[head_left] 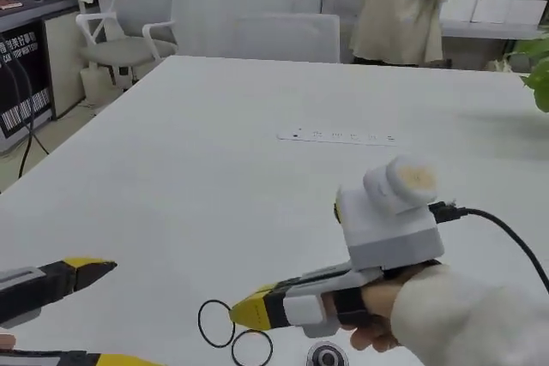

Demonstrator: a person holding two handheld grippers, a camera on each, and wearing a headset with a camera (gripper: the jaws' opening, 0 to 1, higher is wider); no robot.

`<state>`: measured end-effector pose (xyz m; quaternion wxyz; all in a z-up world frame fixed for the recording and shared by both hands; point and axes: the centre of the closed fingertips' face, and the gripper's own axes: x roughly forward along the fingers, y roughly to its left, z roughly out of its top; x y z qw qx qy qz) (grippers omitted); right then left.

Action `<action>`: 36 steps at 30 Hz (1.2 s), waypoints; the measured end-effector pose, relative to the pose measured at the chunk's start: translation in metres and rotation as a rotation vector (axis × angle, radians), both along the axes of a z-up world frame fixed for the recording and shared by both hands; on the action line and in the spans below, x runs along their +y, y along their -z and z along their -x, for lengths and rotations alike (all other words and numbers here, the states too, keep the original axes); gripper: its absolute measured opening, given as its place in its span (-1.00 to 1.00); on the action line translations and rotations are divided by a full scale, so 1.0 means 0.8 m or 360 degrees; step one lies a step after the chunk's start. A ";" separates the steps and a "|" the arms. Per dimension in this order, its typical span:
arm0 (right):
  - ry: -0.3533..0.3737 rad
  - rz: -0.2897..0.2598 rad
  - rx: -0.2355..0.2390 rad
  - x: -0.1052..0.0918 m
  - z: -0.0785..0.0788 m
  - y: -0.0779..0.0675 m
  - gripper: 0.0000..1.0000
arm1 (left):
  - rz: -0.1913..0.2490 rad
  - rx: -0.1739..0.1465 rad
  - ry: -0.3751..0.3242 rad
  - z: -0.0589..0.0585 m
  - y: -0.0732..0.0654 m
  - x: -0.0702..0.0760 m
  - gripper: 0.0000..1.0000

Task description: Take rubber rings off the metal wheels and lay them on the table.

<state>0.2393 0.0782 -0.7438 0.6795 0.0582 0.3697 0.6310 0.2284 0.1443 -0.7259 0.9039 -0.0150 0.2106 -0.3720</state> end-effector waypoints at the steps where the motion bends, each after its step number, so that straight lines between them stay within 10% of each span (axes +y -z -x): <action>1: 0.0000 0.0013 0.0002 -0.001 0.000 0.004 -1.00 | -0.0047 0.0019 0.0006 0.001 0.009 0.002 1.00; 17: 0.0003 0.0174 0.0051 -0.010 0.007 0.051 -1.00 | -0.0043 0.0091 0.0051 0.004 0.030 0.001 1.00; 36: 0.0181 0.0214 0.0070 -0.026 -0.022 0.062 -1.00 | -0.0026 0.0130 0.0029 0.007 0.031 -0.001 1.00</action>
